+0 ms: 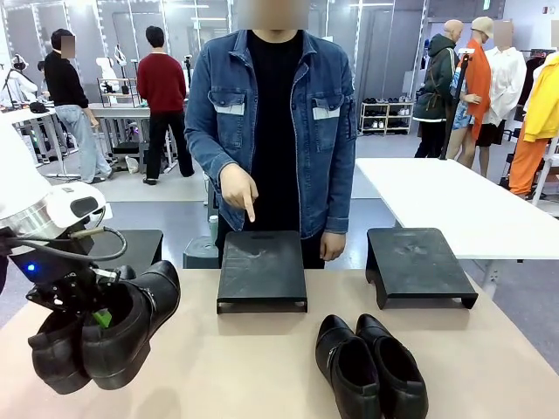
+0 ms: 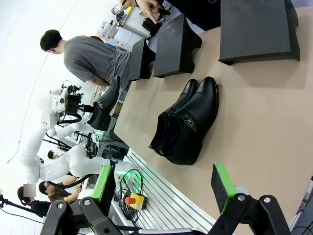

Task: Place the shoes on the stand as instructed by the person.
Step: Pick up one pair of Shoes and place it on the Shoes Stand indicated by the person.

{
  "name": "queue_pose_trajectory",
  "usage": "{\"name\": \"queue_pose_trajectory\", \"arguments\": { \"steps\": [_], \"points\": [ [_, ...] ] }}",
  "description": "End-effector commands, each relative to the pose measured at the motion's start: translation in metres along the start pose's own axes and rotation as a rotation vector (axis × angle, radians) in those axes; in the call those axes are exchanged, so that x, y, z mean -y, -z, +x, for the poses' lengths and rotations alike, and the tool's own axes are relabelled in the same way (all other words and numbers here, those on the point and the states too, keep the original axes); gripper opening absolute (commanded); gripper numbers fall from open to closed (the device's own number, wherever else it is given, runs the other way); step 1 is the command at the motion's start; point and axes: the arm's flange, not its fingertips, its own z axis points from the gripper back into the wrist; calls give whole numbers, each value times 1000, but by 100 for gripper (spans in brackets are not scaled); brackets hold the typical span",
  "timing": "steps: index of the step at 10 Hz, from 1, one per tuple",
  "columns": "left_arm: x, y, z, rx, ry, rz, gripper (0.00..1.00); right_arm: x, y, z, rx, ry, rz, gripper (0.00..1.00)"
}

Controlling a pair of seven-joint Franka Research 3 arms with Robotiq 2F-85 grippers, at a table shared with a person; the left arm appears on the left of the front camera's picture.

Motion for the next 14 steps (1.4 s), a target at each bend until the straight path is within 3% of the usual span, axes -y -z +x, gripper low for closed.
{"name": "queue_pose_trajectory", "arguments": {
  "steps": [1, 4, 5, 6, 10, 14],
  "points": [
    [-2, 2, -1, -6, -2, 0, 0, -1, -1, 0, 10, -5, 9, 100],
    [-2, 2, -1, -6, -2, 0, 0, -1, -1, 0, 10, -5, 9, 100],
    [-3, 8, -3, -16, -4, 11, 8, -1, -1, 0, 10, -5, 9, 100],
    [9, -2, 1, 58, -46, 22, 8, -1, -1, 0, 10, -5, 9, 100],
    [99, -31, 63, 190, -60, 164, 8, -1, -1, 0, 10, -5, 9, 100],
    [177, -5, 136, 223, -24, 211, 8, -1, -1, 0, 10, -5, 9, 100]
  ]
}}
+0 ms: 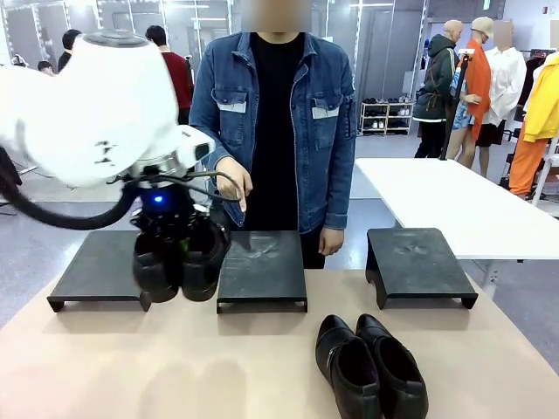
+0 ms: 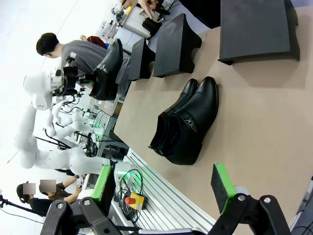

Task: Place the shoes on the stand as instructed by the person.
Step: Pick up one pair of Shoes and place it on the Shoes Stand indicated by the person.

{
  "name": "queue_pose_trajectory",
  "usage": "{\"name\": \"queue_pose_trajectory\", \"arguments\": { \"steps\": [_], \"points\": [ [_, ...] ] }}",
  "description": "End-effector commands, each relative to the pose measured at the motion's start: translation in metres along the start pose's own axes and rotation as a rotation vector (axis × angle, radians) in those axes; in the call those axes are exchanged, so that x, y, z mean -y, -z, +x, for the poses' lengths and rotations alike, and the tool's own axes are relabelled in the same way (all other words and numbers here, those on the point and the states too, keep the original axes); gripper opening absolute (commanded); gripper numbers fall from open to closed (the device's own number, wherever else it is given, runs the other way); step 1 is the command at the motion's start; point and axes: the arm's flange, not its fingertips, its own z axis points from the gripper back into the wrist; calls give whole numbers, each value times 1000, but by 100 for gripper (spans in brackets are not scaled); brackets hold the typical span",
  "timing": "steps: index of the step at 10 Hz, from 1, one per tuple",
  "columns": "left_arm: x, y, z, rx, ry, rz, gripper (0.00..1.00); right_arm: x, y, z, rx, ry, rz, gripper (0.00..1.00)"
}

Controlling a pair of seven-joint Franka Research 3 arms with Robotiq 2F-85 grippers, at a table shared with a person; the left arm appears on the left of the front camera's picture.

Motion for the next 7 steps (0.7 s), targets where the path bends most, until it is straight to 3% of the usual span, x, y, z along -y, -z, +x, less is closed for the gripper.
{"name": "queue_pose_trajectory", "arguments": {
  "steps": [1, 5, 7],
  "points": [
    [46, 12, 29, 21, 1, 37, 8, -1, -1, 0, 10, -6, 9, 100],
    [79, 58, 59, 1, 55, -48, 8, -1, -1, 0, 10, -6, 9, 100],
    [93, 81, 77, 46, 106, -51, 8, -1, -1, 0, 10, -6, 9, 100]
  ]
}}
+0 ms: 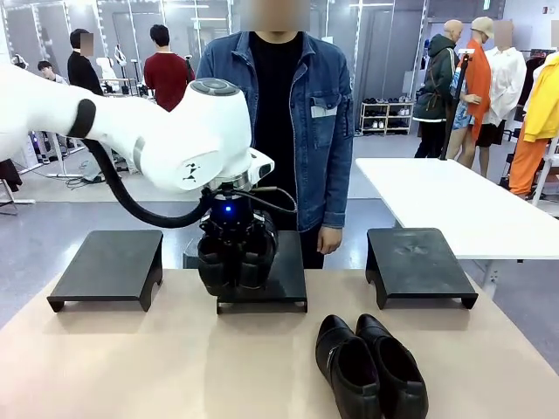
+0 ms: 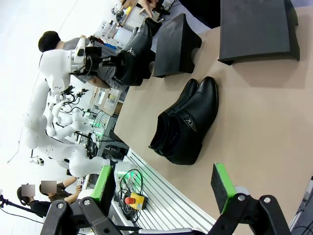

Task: Place the shoes on the stand as instructed by the person.
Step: Pick up one pair of Shoes and place it on the Shoes Stand indicated by the person.

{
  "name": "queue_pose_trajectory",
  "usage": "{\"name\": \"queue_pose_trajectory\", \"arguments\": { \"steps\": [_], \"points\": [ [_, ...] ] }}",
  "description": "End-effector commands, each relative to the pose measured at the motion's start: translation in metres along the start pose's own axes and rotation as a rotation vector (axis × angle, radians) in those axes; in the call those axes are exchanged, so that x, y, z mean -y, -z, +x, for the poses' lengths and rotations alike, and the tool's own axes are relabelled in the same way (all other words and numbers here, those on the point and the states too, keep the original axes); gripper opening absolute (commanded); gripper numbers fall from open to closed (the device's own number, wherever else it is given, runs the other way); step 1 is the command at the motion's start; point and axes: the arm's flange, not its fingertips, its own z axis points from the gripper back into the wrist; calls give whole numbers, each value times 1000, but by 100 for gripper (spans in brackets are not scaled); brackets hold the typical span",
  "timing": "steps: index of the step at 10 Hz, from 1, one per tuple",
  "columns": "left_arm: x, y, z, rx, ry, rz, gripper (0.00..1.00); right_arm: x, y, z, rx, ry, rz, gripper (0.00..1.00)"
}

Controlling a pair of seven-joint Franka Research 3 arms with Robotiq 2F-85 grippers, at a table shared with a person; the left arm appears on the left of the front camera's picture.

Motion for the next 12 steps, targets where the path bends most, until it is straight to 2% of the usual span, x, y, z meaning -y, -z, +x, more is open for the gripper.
{"name": "queue_pose_trajectory", "arguments": {
  "steps": [1, 5, 8, 12],
  "points": [
    [12, 4, 30, 64, 8, -20, 8, -1, -1, 0, 10, -6, 9, 100],
    [22, 31, 64, 65, 40, -25, 8, -1, -1, 0, 10, -6, 9, 100],
    [28, 56, 69, 88, 45, -35, 8, -1, -1, 0, 10, -6, 9, 100],
    [33, 80, 70, 69, 53, -35, 8, -1, -1, 0, 10, -6, 9, 100]
  ]
}}
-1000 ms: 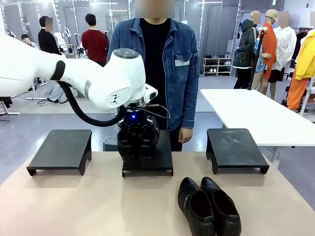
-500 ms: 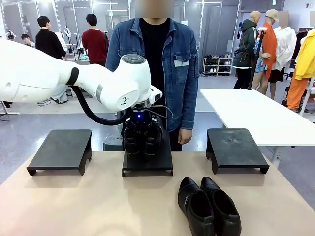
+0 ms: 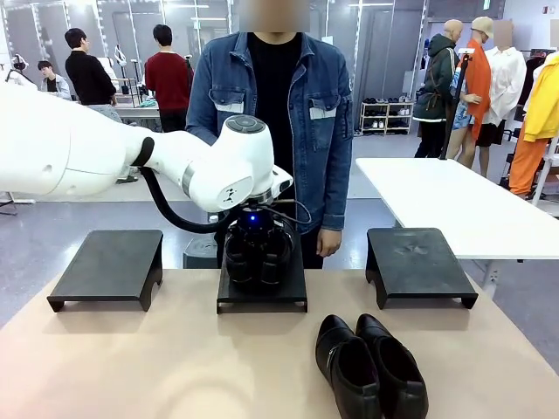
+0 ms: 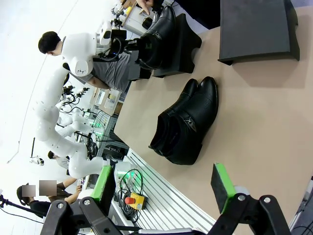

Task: Place the shoes on the stand as instructed by the person.
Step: Pick up one pair of Shoes and place it on the Shoes Stand indicated by the person.

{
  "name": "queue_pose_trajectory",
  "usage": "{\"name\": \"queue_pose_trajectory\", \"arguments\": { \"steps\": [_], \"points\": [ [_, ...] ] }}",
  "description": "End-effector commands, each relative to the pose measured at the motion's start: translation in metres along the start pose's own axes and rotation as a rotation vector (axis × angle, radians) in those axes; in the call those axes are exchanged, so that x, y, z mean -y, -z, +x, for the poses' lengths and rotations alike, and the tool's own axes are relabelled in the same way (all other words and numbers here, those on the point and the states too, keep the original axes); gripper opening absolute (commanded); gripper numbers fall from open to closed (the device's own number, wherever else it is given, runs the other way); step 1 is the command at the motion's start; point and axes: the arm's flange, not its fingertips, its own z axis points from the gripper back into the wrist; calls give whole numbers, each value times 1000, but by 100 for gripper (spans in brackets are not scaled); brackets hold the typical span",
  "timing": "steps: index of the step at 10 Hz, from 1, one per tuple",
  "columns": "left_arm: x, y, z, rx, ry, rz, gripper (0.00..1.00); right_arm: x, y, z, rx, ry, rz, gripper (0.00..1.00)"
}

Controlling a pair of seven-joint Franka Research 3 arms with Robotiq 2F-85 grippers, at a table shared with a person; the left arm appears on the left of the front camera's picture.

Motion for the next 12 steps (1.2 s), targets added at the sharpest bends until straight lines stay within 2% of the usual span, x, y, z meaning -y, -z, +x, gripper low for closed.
{"name": "queue_pose_trajectory", "arguments": {
  "steps": [1, 6, 7, 8, 9, 10, 11, 12],
  "points": [
    [2, 1, 11, 18, -1, -10, 8, -1, -1, 0, 10, -7, 9, 100],
    [8, 15, 6, 12, 5, 7, 8, -1, -1, 0, 10, -7, 9, 100],
    [9, 15, 6, 8, 1, 2, 24, -1, -1, 0, 10, -7, 9, 100],
    [10, 11, 6, 9, 2, 4, 47, -1, -1, 0, 10, -7, 9, 100],
    [11, 7, 6, 11, 5, 5, 62, -1, -1, 0, 10, -7, 9, 100],
    [11, 2, 4, 5, 2, 10, 84, -1, -1, 0, 10, -7, 9, 100],
    [10, -3, 2, 1, -3, 18, 98, -1, -1, 0, 10, -7, 9, 100],
    [6, -7, 1, -7, -10, 33, 100, -1, -1, 0, 10, -7, 9, 100]
  ]
}}
